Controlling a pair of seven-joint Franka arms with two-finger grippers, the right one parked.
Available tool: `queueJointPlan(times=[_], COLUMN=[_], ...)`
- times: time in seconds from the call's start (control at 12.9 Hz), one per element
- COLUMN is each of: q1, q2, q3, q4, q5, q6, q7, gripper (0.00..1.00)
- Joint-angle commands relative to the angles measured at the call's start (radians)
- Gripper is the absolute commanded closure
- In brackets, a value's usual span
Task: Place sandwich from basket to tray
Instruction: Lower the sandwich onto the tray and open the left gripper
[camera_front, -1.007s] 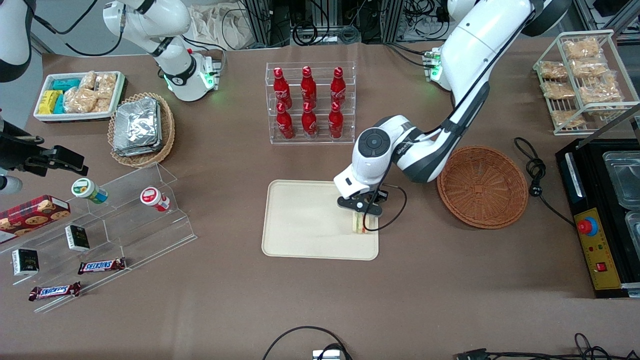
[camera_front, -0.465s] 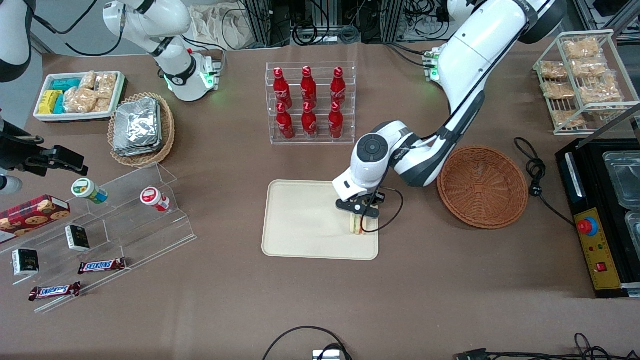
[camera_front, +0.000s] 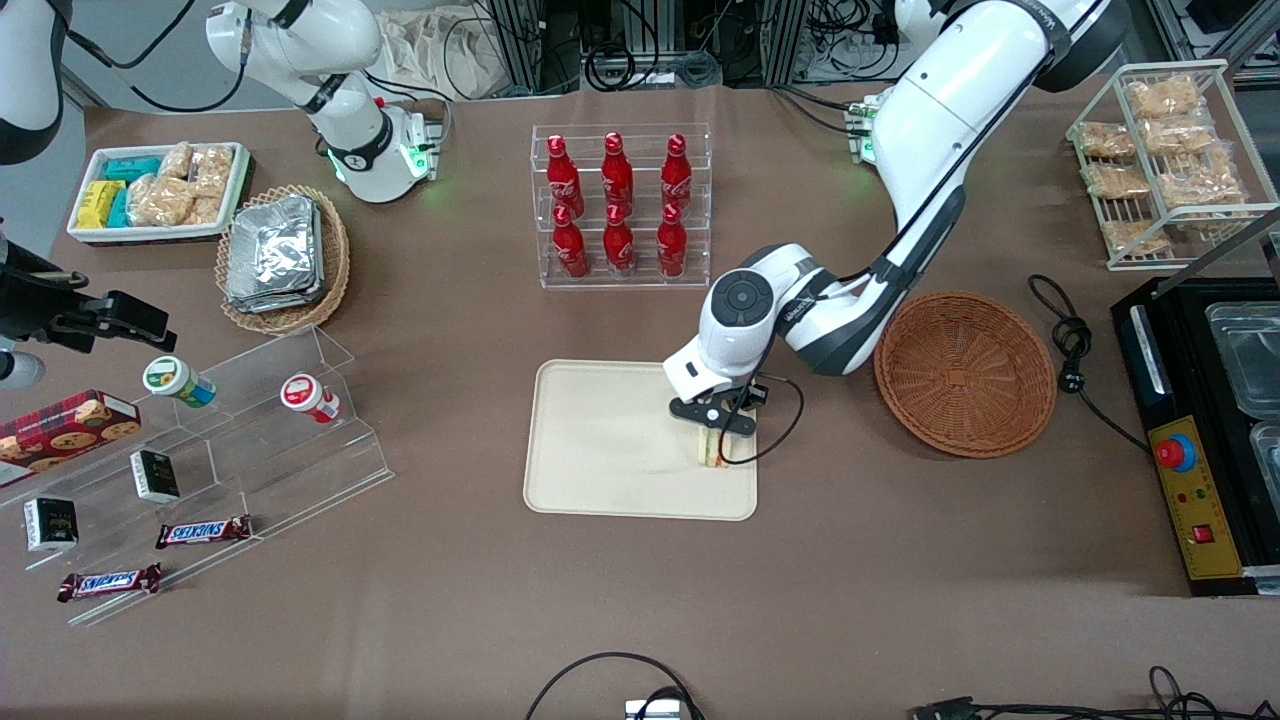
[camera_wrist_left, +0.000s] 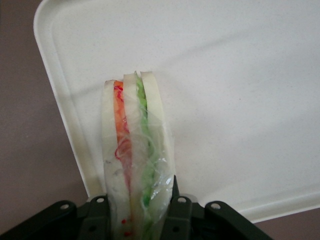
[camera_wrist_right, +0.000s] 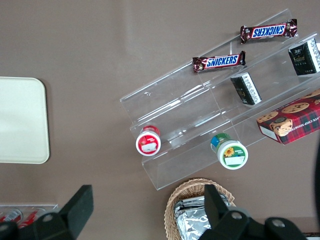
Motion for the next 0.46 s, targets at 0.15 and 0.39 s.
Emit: queueJointPlan(times=[0.15,0.39], q1=[-0.019,-0.019], q2=[0.024,0.024], q3=[0.009,0.011], q4=[0.034,0.034], q5=[0.024,0.024], q6=[0.002,0.001], q7=[-0.027,-0.037], gripper=[0.30,0.00])
